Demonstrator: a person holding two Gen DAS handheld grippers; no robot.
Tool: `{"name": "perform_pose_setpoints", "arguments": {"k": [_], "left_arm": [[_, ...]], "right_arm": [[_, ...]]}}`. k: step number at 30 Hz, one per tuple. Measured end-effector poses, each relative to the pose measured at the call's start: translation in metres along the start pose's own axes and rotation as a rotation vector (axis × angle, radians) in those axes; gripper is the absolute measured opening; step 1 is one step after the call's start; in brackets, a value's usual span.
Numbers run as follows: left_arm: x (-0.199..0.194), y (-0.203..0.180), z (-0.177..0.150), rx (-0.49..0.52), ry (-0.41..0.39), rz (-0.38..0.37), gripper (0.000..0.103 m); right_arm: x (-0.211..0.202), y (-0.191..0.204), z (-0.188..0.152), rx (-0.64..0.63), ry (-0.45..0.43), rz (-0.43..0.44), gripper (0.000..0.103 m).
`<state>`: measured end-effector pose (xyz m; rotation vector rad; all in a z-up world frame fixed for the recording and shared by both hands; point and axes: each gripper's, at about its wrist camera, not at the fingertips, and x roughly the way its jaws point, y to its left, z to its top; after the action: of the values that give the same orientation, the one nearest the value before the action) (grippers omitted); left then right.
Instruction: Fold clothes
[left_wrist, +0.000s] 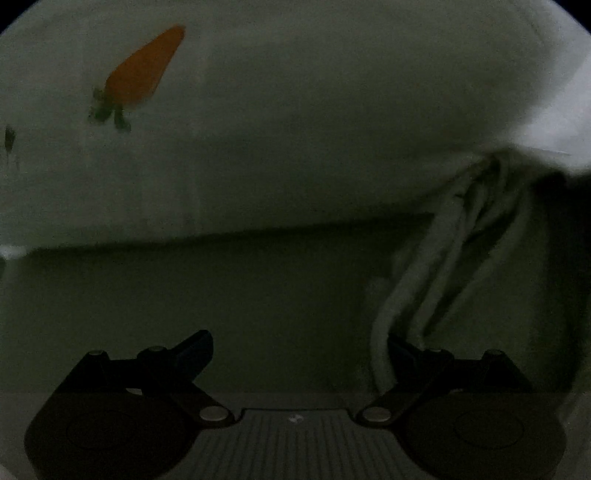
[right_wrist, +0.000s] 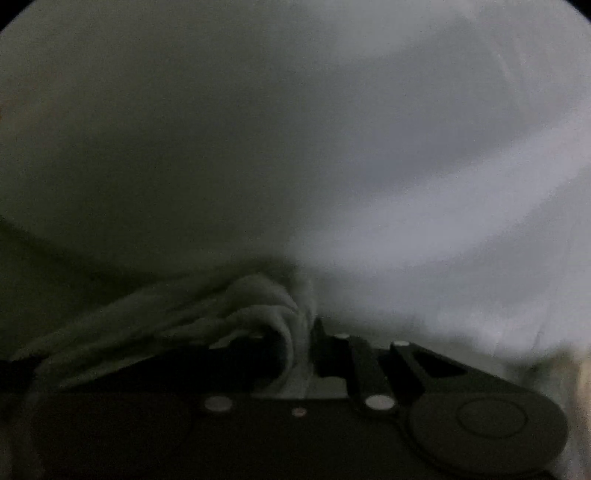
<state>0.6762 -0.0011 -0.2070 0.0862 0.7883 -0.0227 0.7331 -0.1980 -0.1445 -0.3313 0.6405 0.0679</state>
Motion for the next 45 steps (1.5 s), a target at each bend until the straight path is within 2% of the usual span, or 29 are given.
{"name": "perform_pose_setpoints", "arguments": {"k": [2, 3, 4, 6, 8, 9, 10, 13, 15, 18, 21, 23, 26, 30, 33, 36, 38, 39, 42, 45], "left_arm": [[0.004, -0.004, 0.002, 0.007, -0.016, 0.041, 0.096], [0.007, -0.007, 0.002, 0.009, -0.009, 0.057, 0.096], [0.014, -0.008, 0.0, 0.013, 0.021, 0.056, 0.096], [0.019, -0.006, -0.004, -0.015, 0.042, 0.017, 0.097], [0.017, 0.001, -0.003, -0.054, 0.061, -0.043, 0.096], [0.013, 0.006, -0.002, -0.084, 0.058, -0.076, 0.096], [0.008, 0.011, 0.0, -0.115, 0.051, -0.107, 0.096], [-0.014, 0.019, 0.002, -0.192, 0.04, -0.173, 0.096], [-0.032, 0.022, -0.001, -0.22, 0.024, -0.192, 0.097], [-0.068, 0.023, -0.014, -0.235, -0.002, -0.162, 0.098], [-0.104, 0.028, -0.031, -0.245, -0.001, -0.117, 0.099], [-0.131, 0.034, -0.045, -0.267, 0.012, -0.092, 0.1], [-0.18, 0.049, -0.083, -0.316, 0.051, -0.054, 0.101], [-0.219, 0.079, -0.147, -0.396, 0.144, 0.062, 0.101], [-0.249, 0.094, -0.186, -0.452, 0.204, 0.135, 0.101], [-0.262, 0.118, -0.207, -0.474, 0.244, 0.16, 0.101], [-0.273, 0.138, -0.216, -0.48, 0.242, 0.189, 0.101], [-0.275, 0.149, -0.219, -0.486, 0.236, 0.197, 0.101], [-0.267, 0.189, -0.223, -0.504, 0.205, 0.203, 0.101], [-0.246, 0.244, -0.228, -0.554, 0.194, 0.246, 0.101]], "right_arm": [[0.015, -0.003, 0.009, 0.032, 0.017, 0.05, 0.016], [0.026, 0.002, 0.004, 0.017, 0.056, 0.057, 0.031], [0.039, 0.008, -0.003, -0.025, 0.117, 0.059, 0.053], [0.058, 0.017, -0.021, -0.104, 0.217, 0.05, 0.053], [0.051, 0.007, -0.027, -0.041, 0.193, 0.079, 0.061], [0.044, -0.001, -0.026, 0.01, 0.185, 0.109, 0.072], [0.035, -0.01, -0.024, 0.061, 0.177, 0.142, 0.077], [0.001, -0.033, -0.019, 0.134, 0.107, 0.187, 0.078], [-0.03, -0.047, -0.018, 0.171, 0.062, 0.204, 0.08], [-0.09, -0.067, -0.034, 0.226, -0.014, 0.226, 0.091], [-0.141, -0.074, -0.067, 0.256, -0.035, 0.169, 0.091], [-0.173, -0.072, -0.099, 0.262, -0.01, 0.148, 0.091], [-0.219, -0.062, -0.157, 0.256, 0.067, 0.169, 0.091], [-0.273, -0.017, -0.217, 0.235, 0.167, 0.284, 0.091], [-0.3, 0.021, -0.247, 0.197, 0.199, 0.344, 0.091], [-0.313, 0.055, -0.268, 0.109, 0.236, 0.411, 0.092], [-0.314, 0.079, -0.274, 0.019, 0.271, 0.383, 0.096], [-0.316, 0.085, -0.276, 0.004, 0.261, 0.347, 0.103], [-0.32, 0.094, -0.277, 0.046, 0.274, 0.288, 0.103], [-0.316, 0.094, -0.275, 0.12, 0.322, 0.259, 0.103]]}}
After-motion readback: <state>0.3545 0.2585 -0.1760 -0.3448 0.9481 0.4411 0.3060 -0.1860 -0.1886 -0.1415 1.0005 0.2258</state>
